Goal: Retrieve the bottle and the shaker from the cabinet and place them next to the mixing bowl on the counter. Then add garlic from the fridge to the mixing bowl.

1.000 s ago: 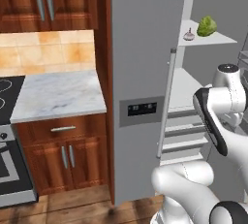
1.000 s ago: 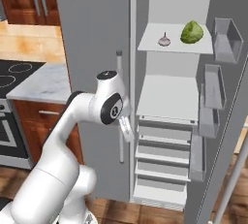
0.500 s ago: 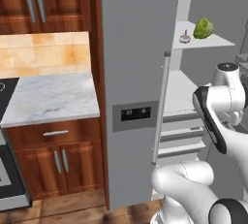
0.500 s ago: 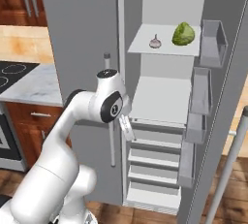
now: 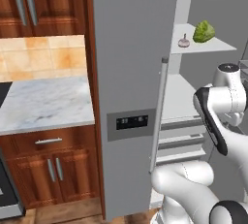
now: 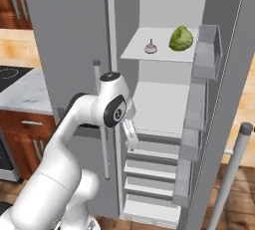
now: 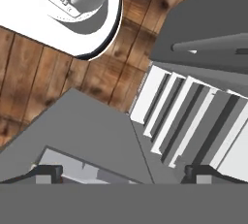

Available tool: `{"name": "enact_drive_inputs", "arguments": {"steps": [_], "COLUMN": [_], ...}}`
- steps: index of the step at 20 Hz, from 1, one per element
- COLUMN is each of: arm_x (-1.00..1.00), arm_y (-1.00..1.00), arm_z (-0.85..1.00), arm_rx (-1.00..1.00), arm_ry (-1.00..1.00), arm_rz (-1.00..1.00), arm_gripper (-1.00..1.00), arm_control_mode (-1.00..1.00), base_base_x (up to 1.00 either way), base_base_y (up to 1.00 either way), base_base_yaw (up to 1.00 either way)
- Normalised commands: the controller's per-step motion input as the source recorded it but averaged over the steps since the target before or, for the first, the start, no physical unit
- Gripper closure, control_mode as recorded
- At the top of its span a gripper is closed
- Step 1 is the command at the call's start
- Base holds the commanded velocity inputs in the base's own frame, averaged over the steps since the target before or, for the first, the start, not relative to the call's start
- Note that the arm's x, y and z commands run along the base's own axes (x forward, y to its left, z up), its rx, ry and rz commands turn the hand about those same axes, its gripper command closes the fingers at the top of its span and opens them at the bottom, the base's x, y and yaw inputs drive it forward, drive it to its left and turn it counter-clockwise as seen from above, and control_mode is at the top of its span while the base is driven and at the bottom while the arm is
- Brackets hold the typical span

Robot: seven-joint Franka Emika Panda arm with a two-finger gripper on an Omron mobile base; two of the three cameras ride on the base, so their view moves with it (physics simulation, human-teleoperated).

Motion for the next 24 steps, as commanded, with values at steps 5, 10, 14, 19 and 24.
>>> {"name": "enact_drive_inputs", "arguments": {"steps": [5,10,14,19,24], "arm_x": [0.00,0.00,0.00,0.07,0.13], "arm_y": [0.00,0.00,0.00,-0.01,-0.01], "arm_z": [0.00,0.00,0.00,0.00,0.29], "arm_rx": [0.00,0.00,0.00,0.00,-0.06], "arm_ry": [0.00,0.00,0.00,-0.01,-0.05], "arm_rz": [0.00,0.00,0.00,0.07,0.13], "arm_gripper": [-1.00,-1.00,-1.00,-1.00,-1.00], "arm_control_mode": [1.00,1.00,1.00,-1.00,-1.00], "base_base_x": [0.36,0.06,0.18,0.07,0.00], "base_base_y": [-0.59,-0.04,-0.01,0.00,0.00], "base_base_yaw": [0.13,0.07,0.10,0.03,0.00]}}
